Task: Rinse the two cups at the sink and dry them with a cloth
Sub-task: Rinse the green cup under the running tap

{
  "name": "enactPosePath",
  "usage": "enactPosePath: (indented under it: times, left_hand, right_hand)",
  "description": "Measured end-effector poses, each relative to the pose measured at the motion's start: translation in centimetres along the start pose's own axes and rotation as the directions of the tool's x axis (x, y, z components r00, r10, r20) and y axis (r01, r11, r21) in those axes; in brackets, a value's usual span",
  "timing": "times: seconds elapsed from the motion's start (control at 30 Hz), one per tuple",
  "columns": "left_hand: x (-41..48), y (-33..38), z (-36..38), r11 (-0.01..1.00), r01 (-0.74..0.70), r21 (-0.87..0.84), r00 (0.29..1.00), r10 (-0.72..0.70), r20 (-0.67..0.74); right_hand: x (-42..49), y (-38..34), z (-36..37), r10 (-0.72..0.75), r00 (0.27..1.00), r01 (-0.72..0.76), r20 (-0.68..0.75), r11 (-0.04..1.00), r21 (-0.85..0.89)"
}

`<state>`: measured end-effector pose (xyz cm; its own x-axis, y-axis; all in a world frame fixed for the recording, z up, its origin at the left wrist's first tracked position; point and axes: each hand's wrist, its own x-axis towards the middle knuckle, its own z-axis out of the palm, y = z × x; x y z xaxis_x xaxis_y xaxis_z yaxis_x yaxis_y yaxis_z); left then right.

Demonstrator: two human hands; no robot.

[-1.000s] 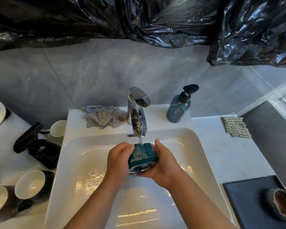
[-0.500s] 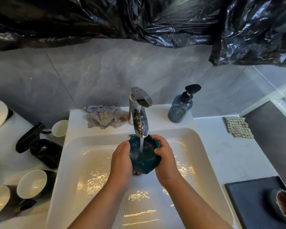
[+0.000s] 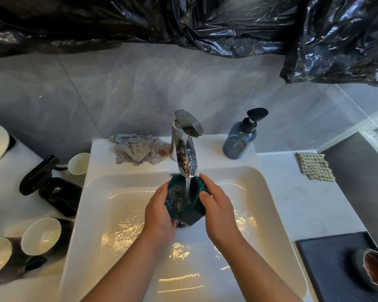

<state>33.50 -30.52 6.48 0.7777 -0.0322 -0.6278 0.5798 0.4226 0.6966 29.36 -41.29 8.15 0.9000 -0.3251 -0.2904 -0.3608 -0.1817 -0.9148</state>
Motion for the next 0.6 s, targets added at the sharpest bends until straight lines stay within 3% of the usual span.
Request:
enactPosePath:
  times: [0.33,0.47,0.6]
  left_hand:
    - [0.3,-0.1,-0.2,1.000,-0.004,-0.010,1.000,0.004,0.030]
    - [0.4,0.2,-0.7,0.997,-0.079,0.011,0.996,0.078,0.043]
    - [0.5,0.9,-0.9,0.968,-0.206,0.143,0.978,0.204,0.032]
  right_hand:
    - [-0.1,-0.3,-0.1,0.003,1.000,-0.003,-0.006,1.000,-0.008]
    - [0.0,-0.7,0.2,0.039,0.999,-0.041,0.016,0.996,0.082]
    - [0.6,-1.2,0.7,0.103,0.991,-0.119,0.083,0.968,0.220]
